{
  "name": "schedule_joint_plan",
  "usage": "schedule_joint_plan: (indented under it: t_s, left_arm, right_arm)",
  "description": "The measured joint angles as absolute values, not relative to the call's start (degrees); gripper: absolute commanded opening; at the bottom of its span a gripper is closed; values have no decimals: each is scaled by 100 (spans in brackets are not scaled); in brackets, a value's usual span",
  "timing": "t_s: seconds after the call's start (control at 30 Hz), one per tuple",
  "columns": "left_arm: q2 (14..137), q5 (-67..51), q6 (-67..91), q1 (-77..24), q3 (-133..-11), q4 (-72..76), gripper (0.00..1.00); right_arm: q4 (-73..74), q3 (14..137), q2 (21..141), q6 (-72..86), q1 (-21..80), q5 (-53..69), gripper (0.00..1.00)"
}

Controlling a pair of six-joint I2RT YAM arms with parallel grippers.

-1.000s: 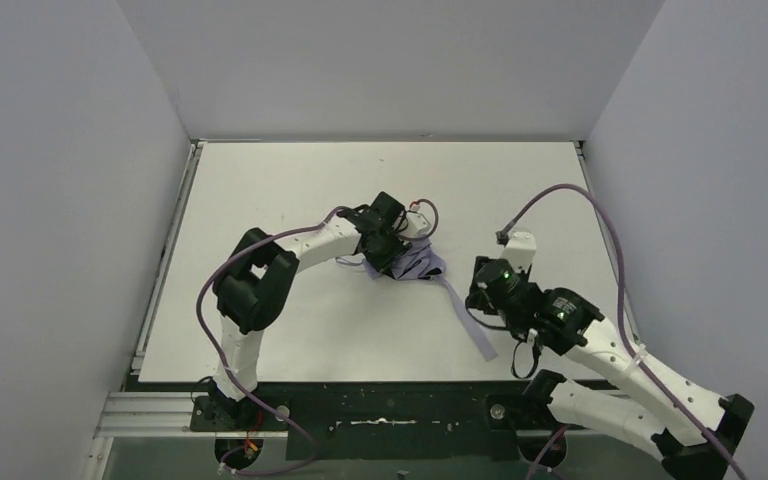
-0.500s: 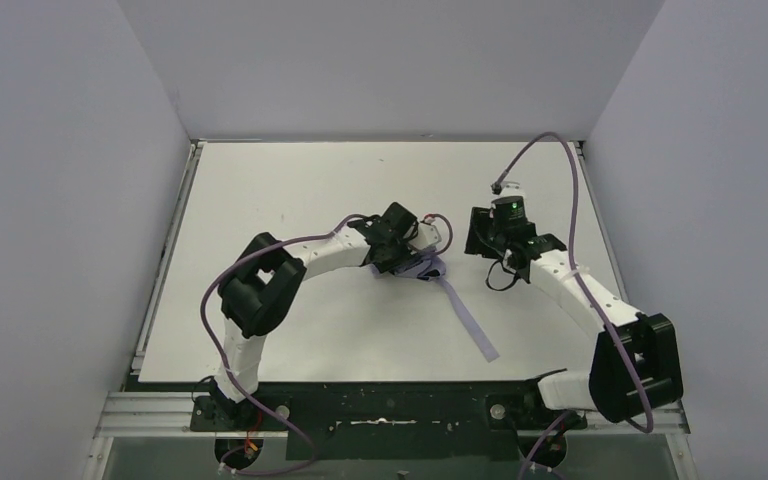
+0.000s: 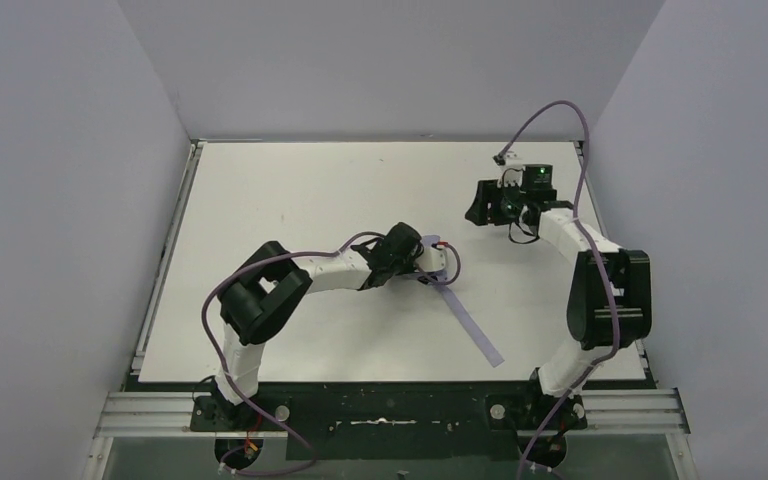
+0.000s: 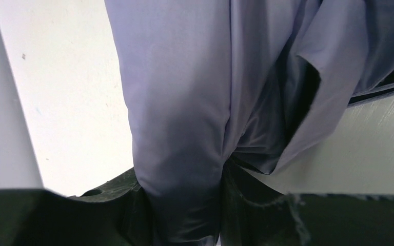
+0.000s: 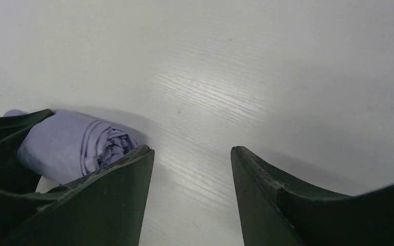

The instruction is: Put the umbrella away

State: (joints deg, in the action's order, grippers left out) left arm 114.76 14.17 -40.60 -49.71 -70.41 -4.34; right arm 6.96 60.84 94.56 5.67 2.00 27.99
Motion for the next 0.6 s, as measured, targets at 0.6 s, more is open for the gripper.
schedule_joint_plan:
  t_s: [0.6]
  left_arm:
    - [11445,1570,-5105,-5129,-6289,1103,0]
  right_arm:
    - [4449,8298,10991,-3330,1048,4998,69]
